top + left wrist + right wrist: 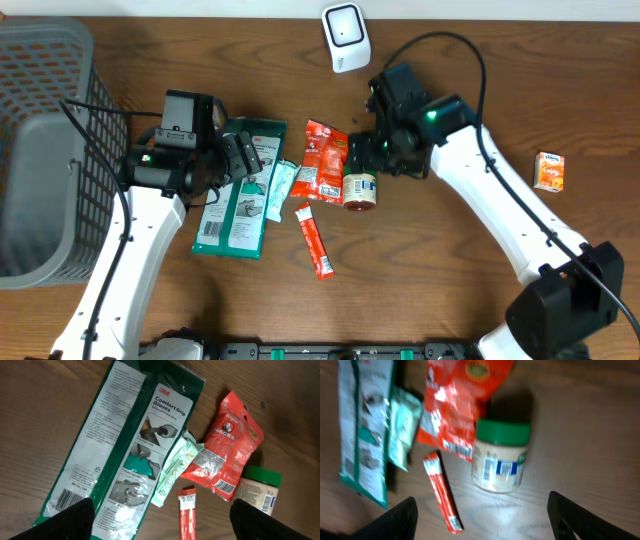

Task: Scan the item barcode
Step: 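Move the right gripper left over the green-lidded jar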

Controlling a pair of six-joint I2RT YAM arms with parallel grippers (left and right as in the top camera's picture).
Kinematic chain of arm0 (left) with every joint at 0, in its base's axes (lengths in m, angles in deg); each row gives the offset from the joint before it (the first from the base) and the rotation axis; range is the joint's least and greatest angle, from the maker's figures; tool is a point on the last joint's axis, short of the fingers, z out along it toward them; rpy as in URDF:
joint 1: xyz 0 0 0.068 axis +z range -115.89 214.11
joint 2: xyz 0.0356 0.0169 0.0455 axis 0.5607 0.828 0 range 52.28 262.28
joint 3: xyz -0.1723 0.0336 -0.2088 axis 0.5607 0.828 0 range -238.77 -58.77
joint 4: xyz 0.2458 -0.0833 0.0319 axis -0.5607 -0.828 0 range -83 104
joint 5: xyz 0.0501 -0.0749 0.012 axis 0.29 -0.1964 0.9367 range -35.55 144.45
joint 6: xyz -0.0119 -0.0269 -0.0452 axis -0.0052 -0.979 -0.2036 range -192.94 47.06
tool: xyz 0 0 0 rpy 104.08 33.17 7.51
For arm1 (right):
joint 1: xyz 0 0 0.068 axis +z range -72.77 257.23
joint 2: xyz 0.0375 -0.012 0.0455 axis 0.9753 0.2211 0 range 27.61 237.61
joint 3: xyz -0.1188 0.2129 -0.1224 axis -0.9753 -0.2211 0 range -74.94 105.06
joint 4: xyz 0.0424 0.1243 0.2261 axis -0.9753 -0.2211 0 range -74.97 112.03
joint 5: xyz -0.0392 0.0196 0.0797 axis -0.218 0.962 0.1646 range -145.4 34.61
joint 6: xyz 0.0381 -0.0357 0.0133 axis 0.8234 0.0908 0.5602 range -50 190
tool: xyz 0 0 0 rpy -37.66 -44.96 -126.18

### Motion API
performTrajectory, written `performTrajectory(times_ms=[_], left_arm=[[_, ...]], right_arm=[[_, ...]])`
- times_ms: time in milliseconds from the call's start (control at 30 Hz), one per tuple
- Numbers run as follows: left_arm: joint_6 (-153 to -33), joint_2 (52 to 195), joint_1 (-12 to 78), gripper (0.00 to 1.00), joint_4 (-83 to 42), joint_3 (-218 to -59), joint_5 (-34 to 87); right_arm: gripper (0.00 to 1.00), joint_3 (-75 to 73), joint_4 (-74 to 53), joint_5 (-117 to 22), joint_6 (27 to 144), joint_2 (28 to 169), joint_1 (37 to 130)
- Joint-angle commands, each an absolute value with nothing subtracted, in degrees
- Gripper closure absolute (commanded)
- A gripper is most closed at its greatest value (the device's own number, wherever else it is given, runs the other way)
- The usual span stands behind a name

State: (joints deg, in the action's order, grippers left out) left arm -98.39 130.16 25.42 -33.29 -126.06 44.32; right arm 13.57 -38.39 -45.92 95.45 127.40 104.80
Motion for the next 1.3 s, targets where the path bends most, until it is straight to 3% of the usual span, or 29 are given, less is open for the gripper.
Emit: performTrajectory(times_ms=[0,100,833,933,1033,1267], left_arm=[[-98.07,129.86,25.57,0.13,-33.29,-126.94,44.86],[-98.07,129.86,25.57,0.13,-33.29,-126.94,44.86],[-98.07,129.86,25.57,0.13,-33.29,-126.94,44.86],[-98.07,129.86,25.57,0.13,-33.29,-126.94,44.86],[-98.07,129.86,25.57,0.13,-33.29,-126.94,44.86],[-98.07,129.86,25.57,0.13,-33.29,-126.94,44.86]], right_arm=[[0.19,16.56,-38.66,-47.38,97.24,131.8,104.32],[0.12,16.56,-38.5,-47.58,97.18,134.92,104.23],[0.09,16.45,-34.57,-49.29,97.16,150.7,104.32],[0.15,16.48,-34.57,-49.31,95.34,150.94,104.32],[0.31,16.93,-36.01,-49.53,92.83,150.4,103.77],[0.28,17.0,-39.81,-49.31,92.85,148.58,100.34]])
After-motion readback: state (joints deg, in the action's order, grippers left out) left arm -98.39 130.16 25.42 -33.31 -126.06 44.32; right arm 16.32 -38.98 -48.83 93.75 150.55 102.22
